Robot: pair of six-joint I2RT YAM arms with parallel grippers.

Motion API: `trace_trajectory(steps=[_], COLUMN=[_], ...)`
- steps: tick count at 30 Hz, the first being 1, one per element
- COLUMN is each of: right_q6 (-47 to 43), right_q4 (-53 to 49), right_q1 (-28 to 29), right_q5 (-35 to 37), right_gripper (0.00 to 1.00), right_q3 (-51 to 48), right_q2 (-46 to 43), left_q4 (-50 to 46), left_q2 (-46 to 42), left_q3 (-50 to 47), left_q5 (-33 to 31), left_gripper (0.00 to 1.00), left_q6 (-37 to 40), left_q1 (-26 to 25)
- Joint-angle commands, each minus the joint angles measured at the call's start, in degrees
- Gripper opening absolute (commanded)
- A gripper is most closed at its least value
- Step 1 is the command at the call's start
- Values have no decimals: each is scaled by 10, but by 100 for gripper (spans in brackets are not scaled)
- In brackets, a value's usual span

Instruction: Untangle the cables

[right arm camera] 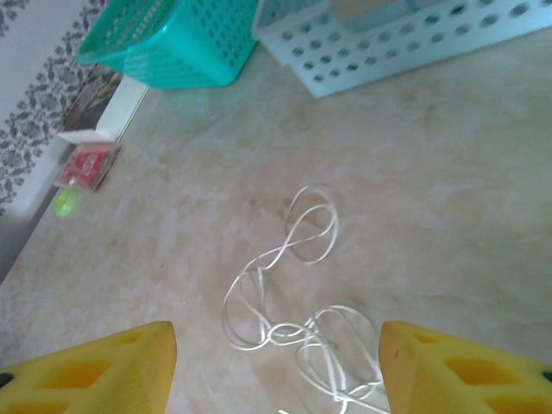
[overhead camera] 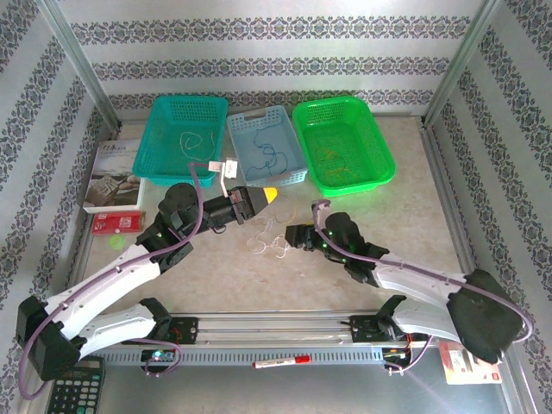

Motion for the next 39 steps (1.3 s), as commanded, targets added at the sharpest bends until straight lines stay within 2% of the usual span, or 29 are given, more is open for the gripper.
trace_trajectory(steps=[1,7,13,18,31,36,39], right_q6=[-18,-16,-11,-2,-12,-15,-14], right_q4=[-64,-100,-74,-69,-12,20,37], right_q1=[-31,-61,-58,-45,12,13,13], right_q5=[13,-10,-48,-53,-45,-40,-40], right_gripper=[64,63,64,65,67,63,57], right_q3=[-18,-30,-30,-10,60,66,65], right_q2=[-40,-129,-215,-248,-133,-70,-35], left_q4=[10,14,21,26,37,39,41], left_q2=[-2,1,8,13,26,27,26], left_q3=[-2,-4,-8,-10,-6,-4,-3], left_q5=[-2,0,0,-3,1,-1,-3], left_gripper=[0,0,0,0,0,0,0], left_q6=[14,14,13,13,9,8,8], left_q1=[6,7,8,9,13,13,13])
